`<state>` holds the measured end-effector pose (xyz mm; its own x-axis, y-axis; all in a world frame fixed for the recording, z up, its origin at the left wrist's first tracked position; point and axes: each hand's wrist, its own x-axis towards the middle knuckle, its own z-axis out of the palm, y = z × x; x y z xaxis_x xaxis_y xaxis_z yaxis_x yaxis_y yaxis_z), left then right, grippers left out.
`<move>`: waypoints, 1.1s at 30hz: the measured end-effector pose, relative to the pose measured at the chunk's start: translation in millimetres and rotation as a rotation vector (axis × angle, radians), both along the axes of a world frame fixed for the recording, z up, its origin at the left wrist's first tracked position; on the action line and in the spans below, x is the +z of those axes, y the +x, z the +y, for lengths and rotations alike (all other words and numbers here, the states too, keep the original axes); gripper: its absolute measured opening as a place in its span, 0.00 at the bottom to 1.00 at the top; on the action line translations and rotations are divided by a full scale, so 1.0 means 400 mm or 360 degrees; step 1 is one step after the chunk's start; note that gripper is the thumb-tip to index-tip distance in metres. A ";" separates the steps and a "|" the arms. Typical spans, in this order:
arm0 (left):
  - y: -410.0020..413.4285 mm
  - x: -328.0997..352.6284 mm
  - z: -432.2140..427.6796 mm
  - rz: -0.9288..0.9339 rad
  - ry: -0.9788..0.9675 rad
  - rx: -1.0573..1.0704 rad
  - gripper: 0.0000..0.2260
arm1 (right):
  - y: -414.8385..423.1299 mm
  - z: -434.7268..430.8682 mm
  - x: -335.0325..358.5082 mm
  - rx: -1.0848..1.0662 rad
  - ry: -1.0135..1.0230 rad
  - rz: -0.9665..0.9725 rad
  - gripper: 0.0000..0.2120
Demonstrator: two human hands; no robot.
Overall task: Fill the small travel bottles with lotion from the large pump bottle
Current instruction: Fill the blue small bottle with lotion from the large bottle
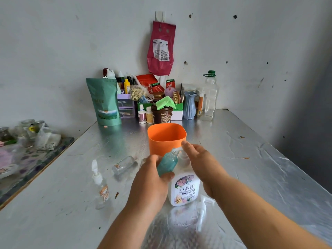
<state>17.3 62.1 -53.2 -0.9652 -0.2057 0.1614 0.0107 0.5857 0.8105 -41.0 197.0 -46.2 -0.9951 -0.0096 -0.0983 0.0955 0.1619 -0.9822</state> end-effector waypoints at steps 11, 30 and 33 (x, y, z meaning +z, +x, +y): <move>0.012 0.018 0.005 -0.0030 0.0014 0.0013 0.14 | -0.017 0.009 0.039 0.0058 0.0107 -0.0076 0.24; 0.001 0.007 0.005 -0.0040 -0.0023 0.0007 0.14 | -0.008 0.009 0.006 0.0067 0.0019 0.0014 0.14; 0.007 0.010 0.003 -0.0053 -0.0025 0.0005 0.13 | -0.003 0.008 0.020 0.0064 0.0025 -0.0002 0.14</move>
